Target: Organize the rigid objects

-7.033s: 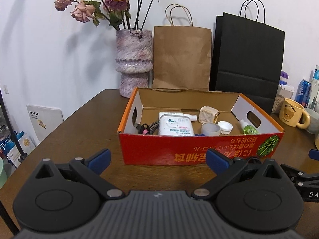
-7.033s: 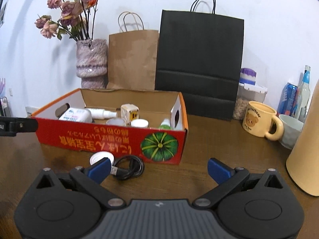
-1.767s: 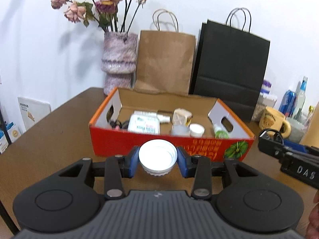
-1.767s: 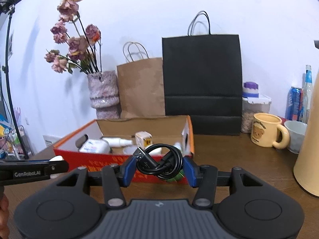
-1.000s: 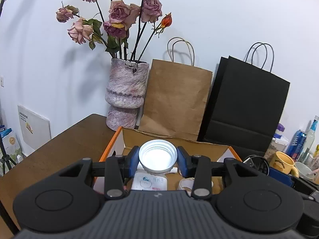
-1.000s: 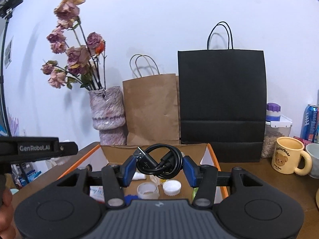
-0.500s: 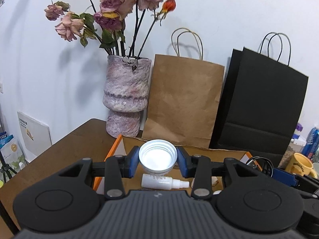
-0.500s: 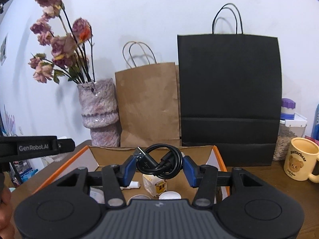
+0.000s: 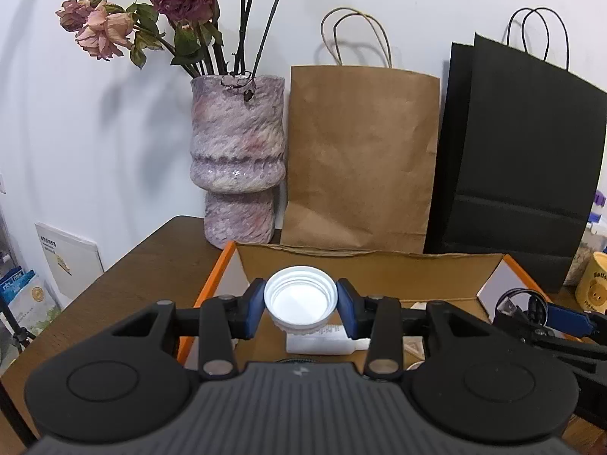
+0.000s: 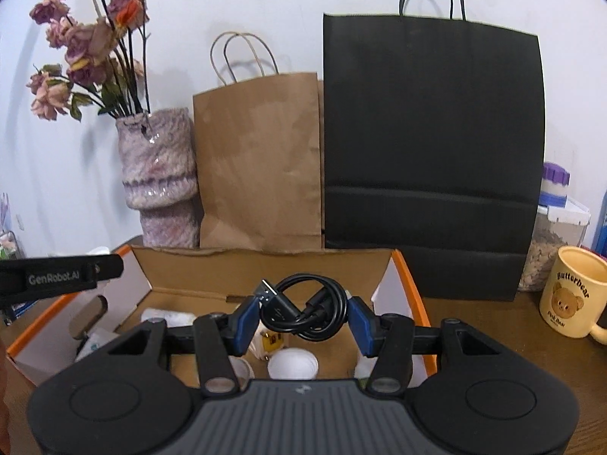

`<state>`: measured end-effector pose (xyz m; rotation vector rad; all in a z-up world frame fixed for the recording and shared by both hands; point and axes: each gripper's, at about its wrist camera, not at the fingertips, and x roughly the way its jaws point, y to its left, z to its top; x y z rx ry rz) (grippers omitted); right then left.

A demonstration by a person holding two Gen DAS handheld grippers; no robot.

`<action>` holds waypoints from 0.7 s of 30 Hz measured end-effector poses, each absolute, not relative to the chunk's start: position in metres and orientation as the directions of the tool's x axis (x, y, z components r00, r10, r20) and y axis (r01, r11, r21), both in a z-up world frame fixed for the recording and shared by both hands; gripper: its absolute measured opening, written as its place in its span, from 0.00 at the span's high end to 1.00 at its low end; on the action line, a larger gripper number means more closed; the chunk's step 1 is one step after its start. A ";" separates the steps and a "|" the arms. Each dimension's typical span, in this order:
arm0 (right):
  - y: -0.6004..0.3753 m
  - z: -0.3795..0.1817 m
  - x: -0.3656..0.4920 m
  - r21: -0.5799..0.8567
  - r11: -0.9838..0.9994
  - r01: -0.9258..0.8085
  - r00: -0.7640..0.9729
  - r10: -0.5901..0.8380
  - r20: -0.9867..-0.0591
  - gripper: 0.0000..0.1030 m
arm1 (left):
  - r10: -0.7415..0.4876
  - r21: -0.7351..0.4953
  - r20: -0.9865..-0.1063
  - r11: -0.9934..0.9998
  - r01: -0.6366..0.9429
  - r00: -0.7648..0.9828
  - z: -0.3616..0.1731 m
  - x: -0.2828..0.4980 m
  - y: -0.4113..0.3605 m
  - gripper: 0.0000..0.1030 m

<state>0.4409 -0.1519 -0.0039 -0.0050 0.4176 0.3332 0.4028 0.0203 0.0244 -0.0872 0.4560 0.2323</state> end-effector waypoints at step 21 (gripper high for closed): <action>-0.174 0.005 0.418 0.049 0.962 -0.267 0.895 0.267 -0.357 0.00 | 0.231 0.001 -0.395 0.968 -0.251 0.889 0.042 0.372 0.020 0.00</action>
